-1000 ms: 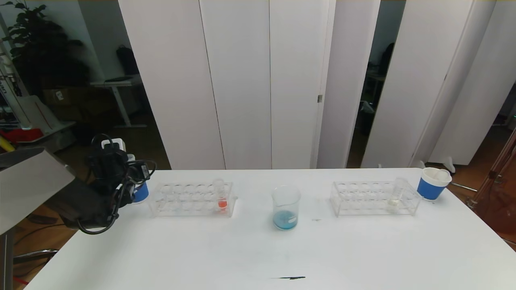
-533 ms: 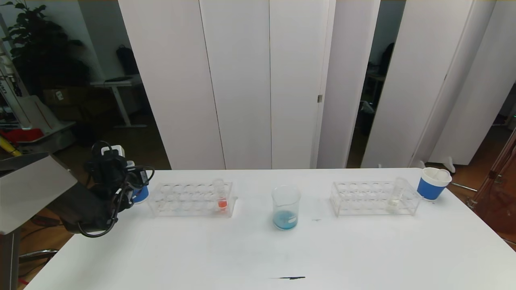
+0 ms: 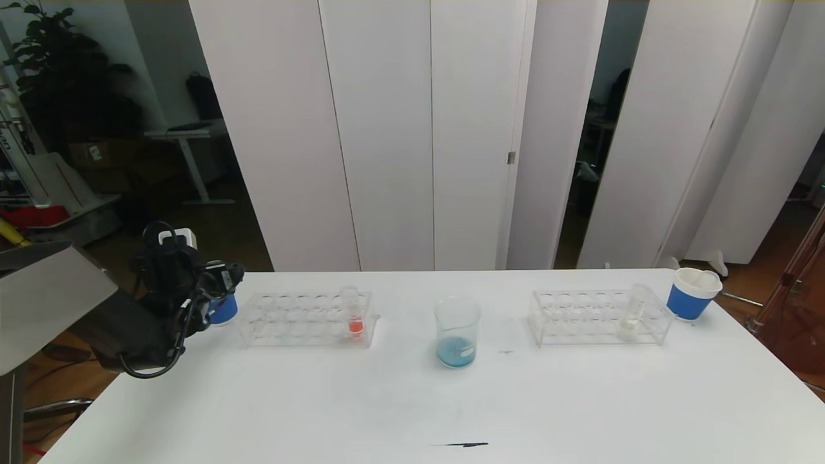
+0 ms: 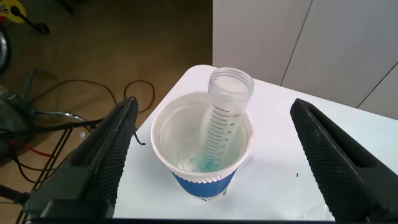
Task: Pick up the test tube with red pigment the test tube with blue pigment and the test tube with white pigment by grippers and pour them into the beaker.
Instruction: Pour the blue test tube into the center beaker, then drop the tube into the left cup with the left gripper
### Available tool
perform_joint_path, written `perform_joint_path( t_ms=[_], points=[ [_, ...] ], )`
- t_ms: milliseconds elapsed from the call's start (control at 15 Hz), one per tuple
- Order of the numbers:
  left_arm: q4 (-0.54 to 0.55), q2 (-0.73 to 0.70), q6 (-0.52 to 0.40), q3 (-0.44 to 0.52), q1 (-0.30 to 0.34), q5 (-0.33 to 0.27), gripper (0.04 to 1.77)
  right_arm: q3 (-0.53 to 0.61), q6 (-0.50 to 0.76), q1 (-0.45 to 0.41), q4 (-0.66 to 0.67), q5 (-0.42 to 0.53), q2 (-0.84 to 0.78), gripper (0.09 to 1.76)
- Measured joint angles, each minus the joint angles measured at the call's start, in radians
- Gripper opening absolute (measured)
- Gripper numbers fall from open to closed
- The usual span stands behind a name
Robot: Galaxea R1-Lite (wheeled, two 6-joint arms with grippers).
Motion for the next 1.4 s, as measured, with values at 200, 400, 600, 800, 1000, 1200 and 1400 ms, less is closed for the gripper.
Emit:
perform_joint_path(
  t_ms=[200,400,600,800,1000,1200,1400],
  points=[
    [0.015,-0.066,0.009,0.026,-0.013,0.001,1.75,0.000,0.000,0.000,0.000,0.000,0.000,1.75],
    [0.073,-0.185,0.020,0.079,-0.053,0.001,1.75,0.000,0.000,0.000,0.000,0.000,0.000,1.75],
    [0.154,-0.347,0.029,0.164,-0.119,0.003,1.75,0.000,0.000,0.000,0.000,0.000,0.000,1.75],
    [0.269,-0.552,0.057,0.272,-0.183,0.003,1.75,0.000,0.000,0.000,0.000,0.000,0.000,1.75],
    [0.424,-0.794,0.100,0.380,-0.226,0.004,1.75,0.000,0.000,0.000,0.000,0.000,0.000,1.75],
    [0.615,-1.066,0.115,0.464,-0.242,0.011,1.75,0.000,0.000,0.000,0.000,0.000,0.000,1.75],
    [0.832,-1.341,0.120,0.514,-0.246,0.016,1.75,0.000,0.000,0.000,0.000,0.000,0.000,1.75]
  ],
)
